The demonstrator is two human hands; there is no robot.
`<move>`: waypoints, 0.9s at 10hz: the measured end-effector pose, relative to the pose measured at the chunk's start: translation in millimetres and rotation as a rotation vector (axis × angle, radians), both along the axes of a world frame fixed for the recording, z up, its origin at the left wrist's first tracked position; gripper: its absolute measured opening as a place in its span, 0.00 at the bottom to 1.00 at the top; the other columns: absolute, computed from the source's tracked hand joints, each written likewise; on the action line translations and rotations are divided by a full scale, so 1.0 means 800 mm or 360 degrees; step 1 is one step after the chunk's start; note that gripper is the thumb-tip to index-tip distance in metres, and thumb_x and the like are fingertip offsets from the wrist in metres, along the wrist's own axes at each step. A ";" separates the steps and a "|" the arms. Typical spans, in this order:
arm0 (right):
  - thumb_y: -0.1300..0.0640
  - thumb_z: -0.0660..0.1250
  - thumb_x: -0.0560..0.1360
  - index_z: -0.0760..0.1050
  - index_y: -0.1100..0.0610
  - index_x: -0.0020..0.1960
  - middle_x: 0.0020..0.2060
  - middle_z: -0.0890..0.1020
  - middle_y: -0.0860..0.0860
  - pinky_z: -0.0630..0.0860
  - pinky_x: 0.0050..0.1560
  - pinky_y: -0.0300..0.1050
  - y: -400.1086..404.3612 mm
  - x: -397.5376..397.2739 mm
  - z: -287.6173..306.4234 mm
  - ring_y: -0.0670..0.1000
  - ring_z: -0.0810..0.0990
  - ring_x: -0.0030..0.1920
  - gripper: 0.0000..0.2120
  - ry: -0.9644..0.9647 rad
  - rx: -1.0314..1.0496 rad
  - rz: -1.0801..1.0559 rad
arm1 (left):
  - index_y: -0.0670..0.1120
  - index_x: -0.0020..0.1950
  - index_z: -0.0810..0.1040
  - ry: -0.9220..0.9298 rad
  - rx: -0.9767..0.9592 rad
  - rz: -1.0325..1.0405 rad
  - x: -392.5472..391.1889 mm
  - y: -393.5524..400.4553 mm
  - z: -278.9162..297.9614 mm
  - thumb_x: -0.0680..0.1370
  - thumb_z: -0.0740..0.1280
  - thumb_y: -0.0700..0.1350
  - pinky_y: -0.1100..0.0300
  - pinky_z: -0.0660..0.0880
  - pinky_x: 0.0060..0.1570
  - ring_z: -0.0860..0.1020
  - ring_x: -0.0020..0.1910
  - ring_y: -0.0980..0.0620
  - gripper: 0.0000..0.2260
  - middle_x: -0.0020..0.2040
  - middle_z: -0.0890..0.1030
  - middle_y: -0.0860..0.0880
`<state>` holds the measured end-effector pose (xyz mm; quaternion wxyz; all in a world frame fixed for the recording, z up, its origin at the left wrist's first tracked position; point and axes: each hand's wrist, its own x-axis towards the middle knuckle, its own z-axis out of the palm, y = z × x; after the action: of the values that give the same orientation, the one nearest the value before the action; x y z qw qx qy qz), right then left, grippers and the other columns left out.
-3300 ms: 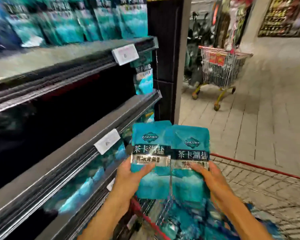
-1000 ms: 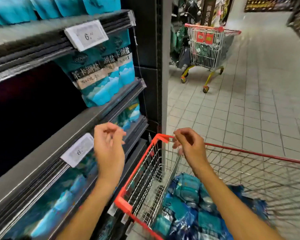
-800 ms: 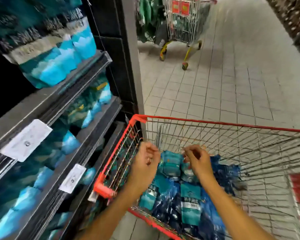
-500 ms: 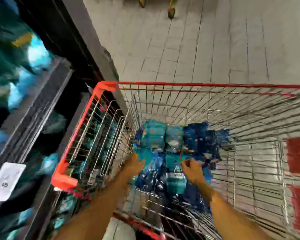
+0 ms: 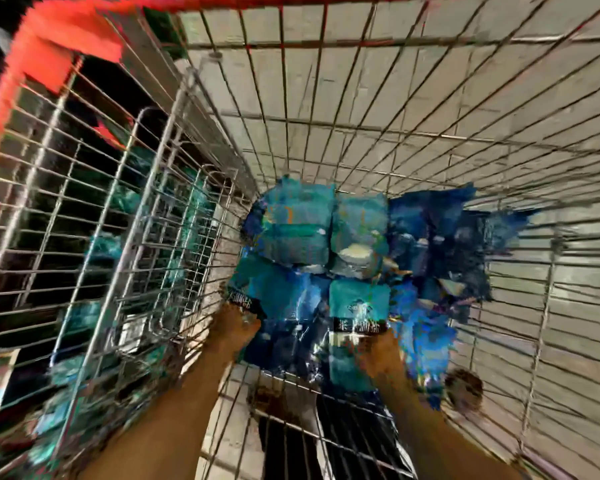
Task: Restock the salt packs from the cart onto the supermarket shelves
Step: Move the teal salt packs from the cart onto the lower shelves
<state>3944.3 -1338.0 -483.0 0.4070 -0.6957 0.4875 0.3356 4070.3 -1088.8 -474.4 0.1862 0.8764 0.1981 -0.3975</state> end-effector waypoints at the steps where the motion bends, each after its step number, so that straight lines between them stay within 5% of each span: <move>1: 0.38 0.81 0.61 0.75 0.60 0.59 0.54 0.82 0.57 0.78 0.51 0.47 0.006 -0.016 -0.014 0.56 0.82 0.54 0.37 -0.0009 0.0021 -0.0048 | 0.42 0.50 0.75 0.0020 0.0049 0.0111 -0.004 -0.003 -0.016 0.68 0.77 0.50 0.48 0.80 0.48 0.81 0.47 0.40 0.19 0.46 0.82 0.41; 2: 0.46 0.85 0.57 0.75 0.53 0.38 0.36 0.83 0.50 0.76 0.31 0.38 0.013 -0.021 -0.007 0.43 0.81 0.30 0.21 -0.0108 0.0006 -0.0318 | 0.46 0.50 0.77 -0.0062 0.0129 0.0114 -0.014 -0.007 -0.017 0.63 0.75 0.61 0.53 0.80 0.46 0.82 0.44 0.45 0.24 0.42 0.82 0.49; 3: 0.52 0.84 0.61 0.69 0.53 0.34 0.31 0.77 0.43 0.68 0.28 0.31 0.021 -0.019 0.005 0.39 0.73 0.29 0.22 -0.0231 0.0036 -0.0545 | 0.46 0.61 0.74 -0.0083 0.0113 0.0130 -0.028 -0.018 -0.013 0.53 0.74 0.72 0.47 0.79 0.55 0.80 0.54 0.43 0.45 0.55 0.80 0.47; 4: 0.59 0.82 0.63 0.66 0.49 0.32 0.23 0.71 0.37 0.66 0.28 0.24 0.022 -0.010 0.023 0.38 0.72 0.26 0.23 -0.0323 0.0005 -0.0505 | 0.40 0.72 0.63 -0.0113 -0.0041 0.0392 -0.036 -0.032 -0.016 0.52 0.80 0.68 0.43 0.73 0.64 0.74 0.66 0.39 0.58 0.67 0.74 0.41; 5: 0.68 0.80 0.64 0.71 0.50 0.35 0.20 0.75 0.34 0.64 0.26 0.19 0.018 -0.016 0.024 0.26 0.74 0.28 0.21 -0.0417 0.0171 -0.0504 | 0.42 0.72 0.64 -0.0172 -0.0228 0.0748 -0.034 -0.037 -0.020 0.55 0.85 0.54 0.51 0.75 0.63 0.76 0.62 0.44 0.52 0.66 0.76 0.41; 6: 0.70 0.78 0.64 0.74 0.52 0.40 0.34 0.83 0.45 0.77 0.35 0.28 0.017 -0.029 0.026 0.42 0.83 0.34 0.18 -0.0399 0.0242 -0.0540 | 0.47 0.65 0.68 -0.0140 -0.0239 0.0866 -0.040 -0.036 -0.018 0.58 0.84 0.47 0.61 0.75 0.47 0.79 0.48 0.50 0.41 0.57 0.79 0.48; 7: 0.73 0.77 0.63 0.78 0.58 0.42 0.37 0.86 0.53 0.82 0.34 0.43 0.015 -0.037 0.034 0.52 0.86 0.35 0.16 -0.0406 0.0409 -0.0560 | 0.53 0.53 0.67 -0.0071 -0.0289 0.0894 -0.041 -0.039 -0.013 0.61 0.83 0.43 0.64 0.73 0.41 0.76 0.40 0.55 0.31 0.50 0.79 0.50; 9: 0.71 0.76 0.67 0.79 0.60 0.45 0.37 0.87 0.53 0.81 0.36 0.42 0.008 -0.042 0.076 0.54 0.84 0.38 0.12 -0.0506 0.0546 -0.0601 | 0.42 0.73 0.65 0.0059 -0.0373 0.0689 -0.033 -0.049 0.031 0.69 0.79 0.50 0.48 0.75 0.62 0.76 0.62 0.39 0.38 0.67 0.75 0.40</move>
<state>3910.4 -1331.7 -421.9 0.6450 -0.5576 0.4747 0.2183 4044.1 -1127.7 -449.9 0.3637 0.7786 0.3370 -0.3847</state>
